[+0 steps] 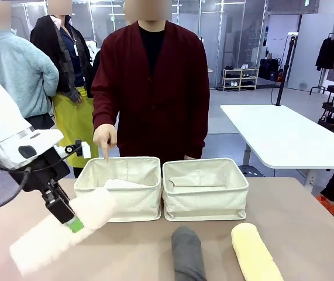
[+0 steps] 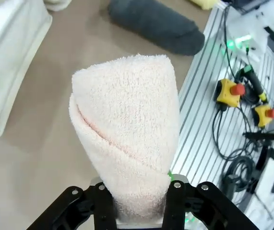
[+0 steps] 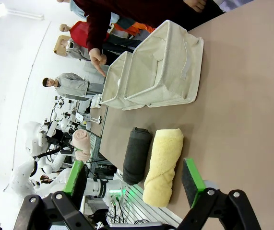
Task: Divide the towels into two baskets.
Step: Pick up one hotel-folded towel from the bottom of the table and place it in the Fabric basket indicated by the person.
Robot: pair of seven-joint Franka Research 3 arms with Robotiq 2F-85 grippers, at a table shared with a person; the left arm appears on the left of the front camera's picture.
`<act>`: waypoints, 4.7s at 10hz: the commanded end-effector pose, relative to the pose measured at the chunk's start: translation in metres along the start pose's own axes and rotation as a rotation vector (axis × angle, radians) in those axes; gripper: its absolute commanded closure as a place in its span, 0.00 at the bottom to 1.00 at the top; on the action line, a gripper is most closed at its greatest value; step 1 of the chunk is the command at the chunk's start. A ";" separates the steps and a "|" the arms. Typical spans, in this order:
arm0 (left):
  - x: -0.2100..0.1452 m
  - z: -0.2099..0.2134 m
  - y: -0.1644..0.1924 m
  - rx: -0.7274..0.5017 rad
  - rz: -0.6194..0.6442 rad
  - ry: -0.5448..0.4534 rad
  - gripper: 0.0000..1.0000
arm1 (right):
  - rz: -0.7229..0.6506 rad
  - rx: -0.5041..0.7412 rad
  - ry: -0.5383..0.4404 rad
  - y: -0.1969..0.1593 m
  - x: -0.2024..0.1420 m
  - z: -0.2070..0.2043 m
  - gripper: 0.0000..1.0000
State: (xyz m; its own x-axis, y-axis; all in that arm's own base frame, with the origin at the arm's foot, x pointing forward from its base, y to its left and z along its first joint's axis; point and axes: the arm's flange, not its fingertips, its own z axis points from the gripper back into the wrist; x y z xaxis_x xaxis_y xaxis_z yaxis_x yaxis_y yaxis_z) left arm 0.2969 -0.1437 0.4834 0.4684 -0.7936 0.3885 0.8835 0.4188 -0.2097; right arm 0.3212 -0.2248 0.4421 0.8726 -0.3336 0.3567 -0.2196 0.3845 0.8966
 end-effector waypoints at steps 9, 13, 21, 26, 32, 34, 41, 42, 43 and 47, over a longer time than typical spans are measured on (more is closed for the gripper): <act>0.100 0.037 0.050 0.218 -0.767 0.155 0.63 | 0.005 0.008 -0.001 0.003 -0.002 0.000 0.00; 0.174 0.014 0.108 0.278 -0.862 0.265 0.63 | 0.005 0.008 -0.001 0.003 -0.002 0.000 0.00; 0.199 -0.059 0.216 0.382 -0.688 0.330 0.03 | 0.005 0.008 -0.001 0.003 -0.002 0.000 0.00; 0.196 -0.055 0.208 0.398 -0.686 0.321 0.11 | 0.005 0.008 -0.001 0.003 -0.002 0.000 0.00; 0.196 -0.055 0.208 0.398 -0.686 0.321 0.11 | 0.005 0.008 -0.001 0.003 -0.002 0.000 0.00; 0.198 -0.061 0.204 0.398 -0.664 0.310 0.11 | 0.005 0.008 -0.001 0.003 -0.002 0.000 0.00; 0.043 0.120 0.182 0.095 -0.203 -0.190 0.11 | 0.005 0.008 -0.001 0.003 -0.002 0.000 0.00; 0.016 0.134 0.189 0.028 -0.100 -0.260 0.11 | 0.005 0.008 -0.001 0.003 -0.002 0.000 0.00; -0.020 0.146 0.200 -0.036 0.010 -0.313 0.11 | 0.005 0.008 -0.001 0.003 -0.002 0.000 0.00; -0.193 0.147 0.255 -0.428 0.274 -0.628 0.11 | 0.005 0.008 -0.001 0.003 -0.002 0.000 0.00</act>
State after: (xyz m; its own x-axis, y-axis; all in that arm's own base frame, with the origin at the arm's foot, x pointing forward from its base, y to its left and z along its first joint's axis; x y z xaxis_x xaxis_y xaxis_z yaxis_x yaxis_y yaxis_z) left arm 0.4240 0.1518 0.5077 0.6441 -0.3559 0.6771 0.7647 0.3219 -0.5582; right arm 0.3211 -0.2249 0.4423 0.8725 -0.3335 0.3571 -0.2200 0.3845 0.8965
